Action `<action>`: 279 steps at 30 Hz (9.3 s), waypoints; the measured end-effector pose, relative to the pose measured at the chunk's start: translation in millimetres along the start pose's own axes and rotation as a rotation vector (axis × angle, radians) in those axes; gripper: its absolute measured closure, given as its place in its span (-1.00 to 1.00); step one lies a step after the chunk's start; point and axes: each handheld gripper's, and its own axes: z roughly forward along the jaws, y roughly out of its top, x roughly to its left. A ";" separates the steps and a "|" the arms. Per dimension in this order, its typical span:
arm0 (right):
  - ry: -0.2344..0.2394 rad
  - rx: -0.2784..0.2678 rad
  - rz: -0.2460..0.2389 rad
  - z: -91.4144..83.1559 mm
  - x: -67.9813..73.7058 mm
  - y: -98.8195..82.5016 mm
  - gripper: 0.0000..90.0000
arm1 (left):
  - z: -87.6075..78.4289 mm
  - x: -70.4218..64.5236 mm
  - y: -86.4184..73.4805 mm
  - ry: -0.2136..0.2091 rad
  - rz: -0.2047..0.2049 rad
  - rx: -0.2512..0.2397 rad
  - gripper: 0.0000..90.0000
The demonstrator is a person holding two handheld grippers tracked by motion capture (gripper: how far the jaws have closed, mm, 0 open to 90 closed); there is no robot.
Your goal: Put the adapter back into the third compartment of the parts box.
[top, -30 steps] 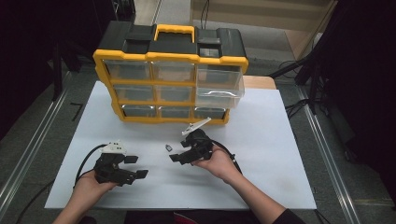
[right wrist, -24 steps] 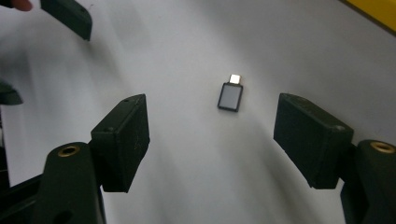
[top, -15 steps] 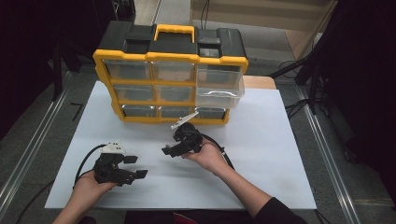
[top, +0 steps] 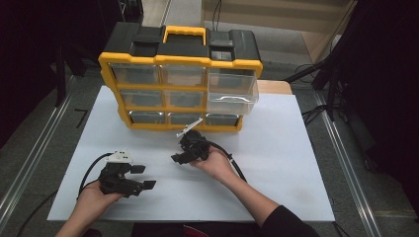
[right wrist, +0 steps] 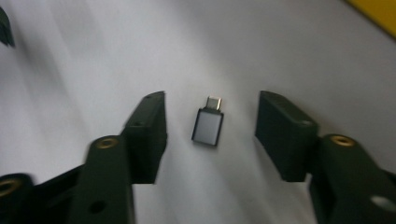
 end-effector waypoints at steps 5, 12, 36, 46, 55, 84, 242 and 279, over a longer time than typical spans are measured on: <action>-0.120 0.034 -0.100 2.2 10.8 -0.6 0.26 | 0.5 -0.1 0.1 -0.001 0.000 0.001 -0.39; -0.121 0.024 -0.077 2.2 12.1 -2.1 0.63 | 0.6 -0.3 0.0 0.002 0.000 0.002 -0.40; 0.118 0.023 -0.132 -34.7 6.7 -8.5 0.64 | 0.6 0.5 -0.5 -0.001 -0.004 0.000 -0.40; 0.244 0.019 -0.251 -51.8 8.7 -17.2 0.64 | 0.6 0.5 -0.4 -0.003 0.000 0.000 -0.40; 0.266 0.121 -0.352 -58.2 16.0 -22.2 0.64 | 0.8 -0.6 0.1 -0.001 0.004 0.005 -0.40; 0.285 0.130 -0.395 -97.7 23.9 0.4 0.64 | 2.2 1.2 -0.5 -0.001 -0.006 0.011 -0.39; 0.035 -0.074 -0.199 -327.4 -83.9 49.3 -0.47 | 3.5 0.2 -1.2 -0.005 0.011 0.039 -0.40; -0.002 -0.133 -0.104 -251.2 -105.5 -70.8 -0.45 | 4.7 0.7 -1.0 -0.002 0.010 0.042 -0.40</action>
